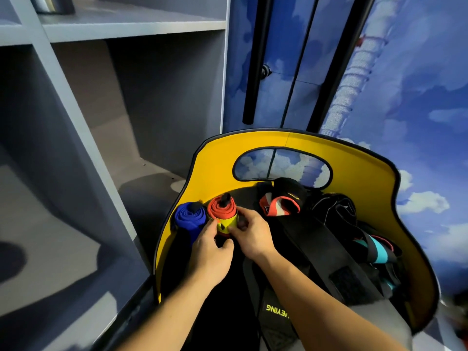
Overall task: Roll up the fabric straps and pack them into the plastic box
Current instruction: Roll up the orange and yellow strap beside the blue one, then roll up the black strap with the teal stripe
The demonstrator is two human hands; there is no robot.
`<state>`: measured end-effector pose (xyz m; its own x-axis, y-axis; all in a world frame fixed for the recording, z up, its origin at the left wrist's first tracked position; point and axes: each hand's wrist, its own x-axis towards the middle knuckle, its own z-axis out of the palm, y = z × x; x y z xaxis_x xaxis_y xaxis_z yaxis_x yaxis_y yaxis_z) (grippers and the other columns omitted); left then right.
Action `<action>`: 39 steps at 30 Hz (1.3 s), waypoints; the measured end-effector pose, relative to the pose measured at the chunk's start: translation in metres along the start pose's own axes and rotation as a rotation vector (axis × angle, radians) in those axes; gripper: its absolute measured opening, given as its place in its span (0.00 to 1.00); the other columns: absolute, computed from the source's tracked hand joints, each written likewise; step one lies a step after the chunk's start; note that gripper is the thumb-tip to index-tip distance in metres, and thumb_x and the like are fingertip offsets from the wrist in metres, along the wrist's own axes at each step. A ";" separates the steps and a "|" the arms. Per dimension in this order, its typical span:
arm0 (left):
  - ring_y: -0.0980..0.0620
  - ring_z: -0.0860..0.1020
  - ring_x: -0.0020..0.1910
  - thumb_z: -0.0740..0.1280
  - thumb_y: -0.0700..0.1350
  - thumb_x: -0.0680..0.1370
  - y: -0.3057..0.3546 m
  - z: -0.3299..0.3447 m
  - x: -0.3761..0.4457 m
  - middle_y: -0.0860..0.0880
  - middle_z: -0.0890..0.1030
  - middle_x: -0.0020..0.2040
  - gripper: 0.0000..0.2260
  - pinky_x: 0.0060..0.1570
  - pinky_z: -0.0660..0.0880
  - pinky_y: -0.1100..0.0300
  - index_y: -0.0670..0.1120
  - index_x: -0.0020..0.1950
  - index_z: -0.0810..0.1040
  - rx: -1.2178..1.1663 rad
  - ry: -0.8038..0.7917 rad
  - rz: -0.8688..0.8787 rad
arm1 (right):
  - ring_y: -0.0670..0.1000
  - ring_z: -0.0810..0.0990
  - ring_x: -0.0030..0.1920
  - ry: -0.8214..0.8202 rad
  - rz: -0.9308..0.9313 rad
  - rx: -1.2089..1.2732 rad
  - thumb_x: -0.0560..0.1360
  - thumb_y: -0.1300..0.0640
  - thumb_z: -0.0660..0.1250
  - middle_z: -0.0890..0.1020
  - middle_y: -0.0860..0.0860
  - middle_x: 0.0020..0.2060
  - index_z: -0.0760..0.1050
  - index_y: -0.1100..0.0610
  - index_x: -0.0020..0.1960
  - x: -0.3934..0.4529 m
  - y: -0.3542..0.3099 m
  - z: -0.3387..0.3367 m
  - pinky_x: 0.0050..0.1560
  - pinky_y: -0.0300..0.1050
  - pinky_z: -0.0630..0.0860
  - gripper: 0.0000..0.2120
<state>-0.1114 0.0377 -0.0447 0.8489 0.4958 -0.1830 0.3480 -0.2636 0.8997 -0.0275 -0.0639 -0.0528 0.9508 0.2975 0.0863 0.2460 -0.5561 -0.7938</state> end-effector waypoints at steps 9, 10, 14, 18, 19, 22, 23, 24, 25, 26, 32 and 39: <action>0.54 0.79 0.60 0.71 0.41 0.77 0.011 -0.011 -0.020 0.47 0.80 0.65 0.23 0.62 0.74 0.58 0.49 0.72 0.75 -0.047 0.023 -0.002 | 0.49 0.81 0.47 -0.017 0.033 -0.023 0.72 0.55 0.74 0.83 0.52 0.49 0.77 0.53 0.67 -0.019 -0.011 -0.017 0.48 0.37 0.72 0.23; 0.55 0.79 0.58 0.71 0.40 0.77 0.013 -0.012 -0.022 0.48 0.80 0.64 0.21 0.59 0.74 0.59 0.48 0.71 0.76 -0.056 0.031 0.011 | 0.49 0.81 0.47 -0.024 0.035 -0.033 0.73 0.56 0.74 0.83 0.53 0.50 0.77 0.54 0.68 -0.022 -0.013 -0.020 0.48 0.35 0.71 0.23; 0.55 0.79 0.51 0.70 0.38 0.78 0.023 -0.016 -0.032 0.52 0.82 0.56 0.15 0.56 0.73 0.61 0.47 0.64 0.80 -0.090 0.050 0.042 | 0.53 0.82 0.52 -0.044 0.023 -0.038 0.74 0.58 0.72 0.85 0.55 0.48 0.78 0.56 0.65 -0.037 -0.027 -0.035 0.51 0.40 0.73 0.19; 0.56 0.81 0.48 0.70 0.37 0.77 0.031 -0.020 -0.047 0.53 0.83 0.51 0.11 0.58 0.77 0.56 0.49 0.56 0.81 -0.101 0.041 0.070 | 0.53 0.82 0.53 -0.049 0.042 -0.038 0.75 0.59 0.71 0.86 0.55 0.50 0.78 0.57 0.65 -0.061 -0.036 -0.055 0.49 0.35 0.71 0.18; 0.56 0.81 0.47 0.70 0.37 0.77 0.034 -0.022 -0.052 0.53 0.84 0.50 0.11 0.57 0.78 0.56 0.50 0.55 0.81 -0.102 0.030 0.072 | 0.51 0.82 0.54 -0.043 0.059 -0.041 0.75 0.58 0.71 0.85 0.53 0.53 0.77 0.57 0.66 -0.068 -0.036 -0.061 0.51 0.33 0.71 0.19; 0.54 0.83 0.48 0.70 0.38 0.76 0.042 -0.030 -0.073 0.53 0.85 0.48 0.10 0.57 0.79 0.55 0.52 0.53 0.81 -0.099 -0.023 0.086 | 0.48 0.83 0.52 -0.008 0.117 0.004 0.75 0.56 0.71 0.85 0.49 0.53 0.78 0.55 0.66 -0.096 -0.033 -0.083 0.59 0.38 0.76 0.19; 0.53 0.83 0.48 0.70 0.39 0.76 0.044 -0.032 -0.082 0.53 0.85 0.48 0.10 0.57 0.79 0.56 0.53 0.52 0.81 -0.093 -0.046 0.092 | 0.47 0.84 0.50 0.006 0.133 0.016 0.76 0.57 0.71 0.85 0.47 0.49 0.78 0.55 0.64 -0.107 -0.032 -0.092 0.58 0.39 0.76 0.17; 0.52 0.83 0.49 0.70 0.38 0.76 0.046 -0.033 -0.092 0.52 0.85 0.47 0.10 0.57 0.79 0.56 0.53 0.52 0.81 -0.087 -0.064 0.101 | 0.46 0.83 0.48 0.018 0.145 0.023 0.76 0.57 0.71 0.85 0.46 0.46 0.79 0.55 0.63 -0.119 -0.031 -0.100 0.56 0.38 0.77 0.16; 0.52 0.83 0.48 0.70 0.38 0.76 0.048 -0.033 -0.102 0.52 0.85 0.47 0.10 0.57 0.79 0.55 0.53 0.52 0.81 -0.084 -0.082 0.110 | 0.46 0.83 0.47 0.029 0.153 0.031 0.76 0.57 0.71 0.85 0.45 0.45 0.80 0.55 0.62 -0.131 -0.030 -0.108 0.55 0.38 0.77 0.15; 0.52 0.84 0.48 0.70 0.38 0.76 0.049 -0.033 -0.113 0.52 0.85 0.47 0.10 0.57 0.79 0.55 0.53 0.51 0.81 -0.079 -0.100 0.116 | 0.46 0.84 0.47 0.039 0.162 0.046 0.76 0.58 0.71 0.85 0.45 0.44 0.80 0.55 0.61 -0.143 -0.028 -0.115 0.55 0.40 0.77 0.14; 0.50 0.84 0.44 0.72 0.42 0.75 0.053 -0.022 -0.166 0.50 0.86 0.42 0.06 0.55 0.80 0.50 0.53 0.43 0.82 -0.044 -0.142 0.151 | 0.49 0.85 0.42 0.063 0.202 0.049 0.75 0.56 0.73 0.85 0.48 0.37 0.82 0.49 0.46 -0.213 -0.017 -0.139 0.51 0.48 0.81 0.02; 0.53 0.82 0.36 0.73 0.42 0.75 0.044 -0.008 -0.202 0.53 0.84 0.34 0.06 0.48 0.81 0.52 0.51 0.38 0.83 0.037 -0.173 0.157 | 0.38 0.80 0.33 0.057 0.163 -0.026 0.75 0.55 0.74 0.82 0.43 0.30 0.80 0.49 0.41 -0.256 0.000 -0.154 0.40 0.35 0.76 0.06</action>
<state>-0.2707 -0.0672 0.0354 0.9483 0.2977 -0.1101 0.2178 -0.3579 0.9080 -0.2424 -0.2593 0.0179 0.9875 0.1574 -0.0082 0.0913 -0.6137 -0.7842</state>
